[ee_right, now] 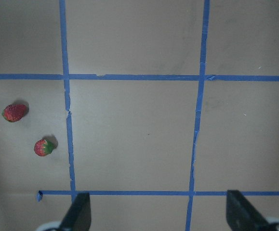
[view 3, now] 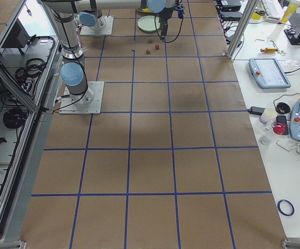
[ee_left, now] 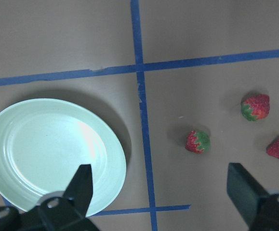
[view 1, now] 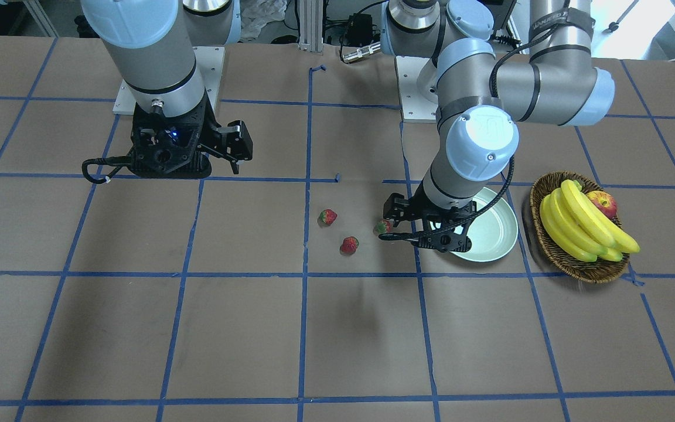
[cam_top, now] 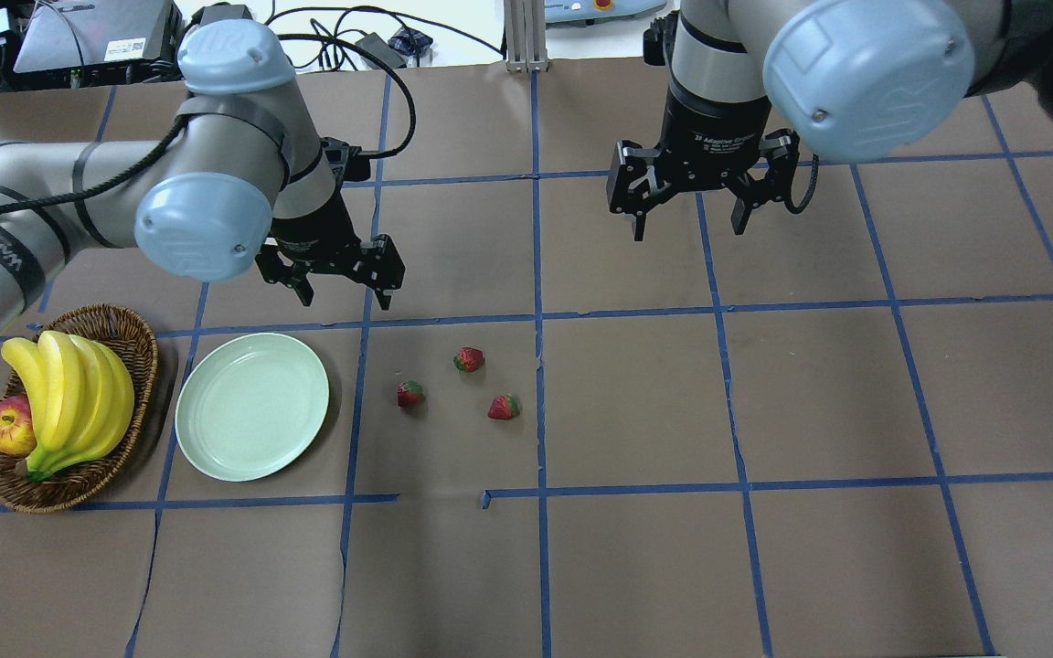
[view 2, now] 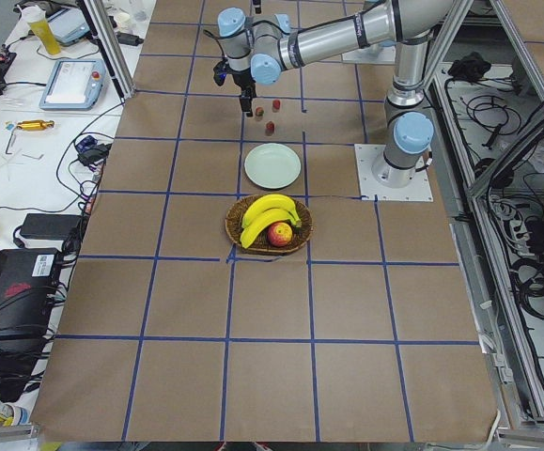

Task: Collect all strawberries into plate
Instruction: 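Raise the right arm away while the left gripper reaches the nearest strawberry, then close the left gripper on the strawberry nearest the plate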

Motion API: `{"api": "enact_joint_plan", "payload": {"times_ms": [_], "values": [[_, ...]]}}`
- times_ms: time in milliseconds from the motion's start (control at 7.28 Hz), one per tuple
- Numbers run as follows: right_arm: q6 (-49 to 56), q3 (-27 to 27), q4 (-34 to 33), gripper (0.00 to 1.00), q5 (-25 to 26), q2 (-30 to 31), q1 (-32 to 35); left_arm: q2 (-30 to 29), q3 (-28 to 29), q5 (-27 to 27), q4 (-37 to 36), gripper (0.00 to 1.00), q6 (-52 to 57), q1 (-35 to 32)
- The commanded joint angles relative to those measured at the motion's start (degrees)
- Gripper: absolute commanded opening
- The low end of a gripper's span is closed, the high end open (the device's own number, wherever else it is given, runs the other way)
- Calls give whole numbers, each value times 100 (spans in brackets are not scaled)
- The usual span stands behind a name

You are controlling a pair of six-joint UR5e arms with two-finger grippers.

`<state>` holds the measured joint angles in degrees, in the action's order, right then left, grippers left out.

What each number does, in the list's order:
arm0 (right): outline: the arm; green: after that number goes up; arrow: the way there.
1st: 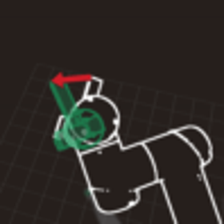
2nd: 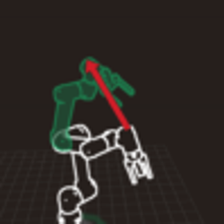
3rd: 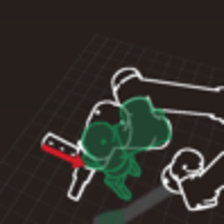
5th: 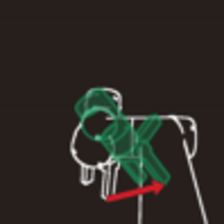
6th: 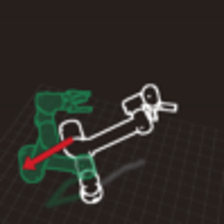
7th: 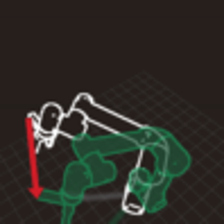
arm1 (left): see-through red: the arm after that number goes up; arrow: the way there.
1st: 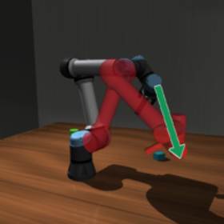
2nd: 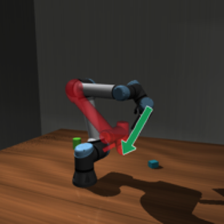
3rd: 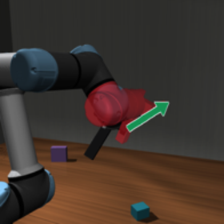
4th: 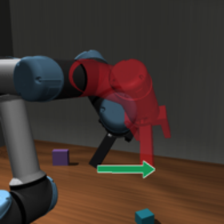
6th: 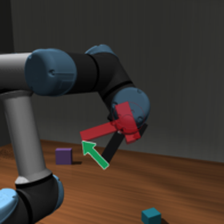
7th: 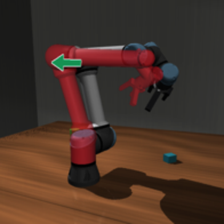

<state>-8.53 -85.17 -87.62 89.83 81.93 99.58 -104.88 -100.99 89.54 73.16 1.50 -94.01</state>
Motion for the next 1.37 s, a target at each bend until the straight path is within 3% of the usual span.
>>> {"api": "enact_joint_plan", "payload": {"times_ms": [0,549,687,824,1236], "values": [[44,1,78,100,43,78,-148,-339,-341,-226,-407,98,-46,-160],[53,-70,210,100,8,78,-202,-972,-456,-516,-416,92,455,-258],[53,-78,210,100,-9,78,-202,-1008,-456,-473,-381,81,473,-275],[53,-78,210,100,-18,78,-202,-1000,-456,-438,-364,61,465,-275],[53,-87,201,100,-45,78,-193,-868,-456,-183,-56,26,456,-275]]}}
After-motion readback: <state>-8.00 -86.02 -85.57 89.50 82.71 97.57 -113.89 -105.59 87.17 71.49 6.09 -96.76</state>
